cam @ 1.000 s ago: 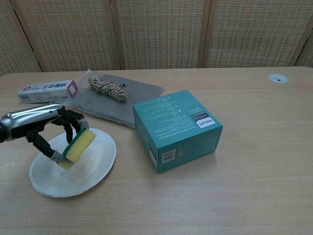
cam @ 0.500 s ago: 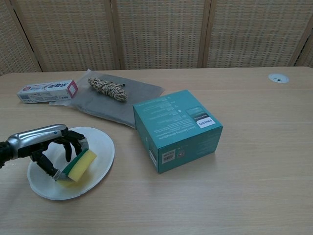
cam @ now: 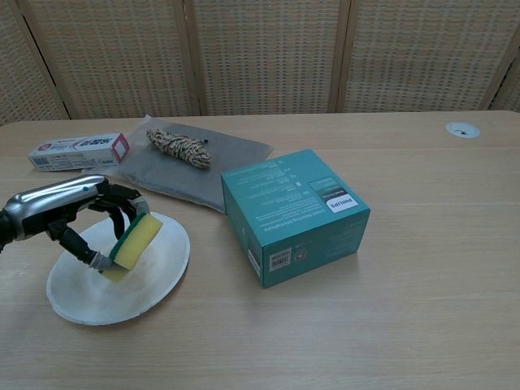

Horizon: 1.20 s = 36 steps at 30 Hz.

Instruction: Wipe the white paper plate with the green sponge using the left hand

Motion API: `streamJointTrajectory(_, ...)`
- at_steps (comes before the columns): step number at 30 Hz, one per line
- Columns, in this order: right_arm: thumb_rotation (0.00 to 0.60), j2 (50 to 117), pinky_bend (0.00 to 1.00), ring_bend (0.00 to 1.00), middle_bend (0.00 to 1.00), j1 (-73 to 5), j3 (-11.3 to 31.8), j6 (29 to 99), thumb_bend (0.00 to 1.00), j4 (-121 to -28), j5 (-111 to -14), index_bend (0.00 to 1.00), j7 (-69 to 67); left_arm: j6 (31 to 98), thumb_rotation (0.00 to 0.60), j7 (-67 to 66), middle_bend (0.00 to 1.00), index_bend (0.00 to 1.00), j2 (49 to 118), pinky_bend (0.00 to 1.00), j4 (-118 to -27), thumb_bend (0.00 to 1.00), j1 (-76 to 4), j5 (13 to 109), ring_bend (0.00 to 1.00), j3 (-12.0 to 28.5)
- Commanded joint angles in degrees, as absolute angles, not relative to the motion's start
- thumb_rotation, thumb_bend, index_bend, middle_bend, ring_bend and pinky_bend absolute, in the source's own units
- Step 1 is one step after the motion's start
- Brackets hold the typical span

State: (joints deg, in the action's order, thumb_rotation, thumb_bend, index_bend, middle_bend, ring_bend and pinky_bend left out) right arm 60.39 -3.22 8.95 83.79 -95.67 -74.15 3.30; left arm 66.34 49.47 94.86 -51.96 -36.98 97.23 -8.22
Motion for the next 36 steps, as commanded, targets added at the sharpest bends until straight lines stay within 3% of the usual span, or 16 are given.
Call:
streamJointTrajectory(1, 0.600, 60.4, 0.00, 0.00, 0.00, -3.2, 8.9, 83.8, 0.00, -95.7, -74.2, 0.04, 3.3, 65.1, 0.600, 48.3, 0.47, 0.60, 94.7, 0.43, -52.4, 0.30, -37.3, 97.0, 0.38, -8.3)
streamJointTrajectory(15, 0.600, 60.3, 0.00, 0.00, 0.00, -3.3, 9.0, 83.6, 0.00, -95.7, -73.9, 0.04, 3.2, 61.6, 0.600, 47.4, 0.47, 0.60, 99.8, 0.43, -45.6, 0.30, -36.1, 97.2, 0.38, -10.5)
streamJointTrajectory(25, 0.600, 60.1, 0.00, 0.00, 0.00, -3.1, 9.0, 83.9, 0.00, -95.9, -74.2, 0.04, 2.9, 66.0, 0.600, 46.5, 0.47, 0.60, 97.8, 0.43, -47.1, 0.30, -36.6, 97.3, 0.38, -8.3)
streamJointTrajectory(36, 0.600, 60.2, 0.00, 0.00, 0.00, -3.2, 8.9, 83.8, 0.00, -95.9, -74.2, 0.04, 3.2, 62.3, 0.600, 44.8, 0.47, 0.60, 99.6, 0.43, -44.1, 0.30, -37.1, 95.6, 0.38, -7.6)
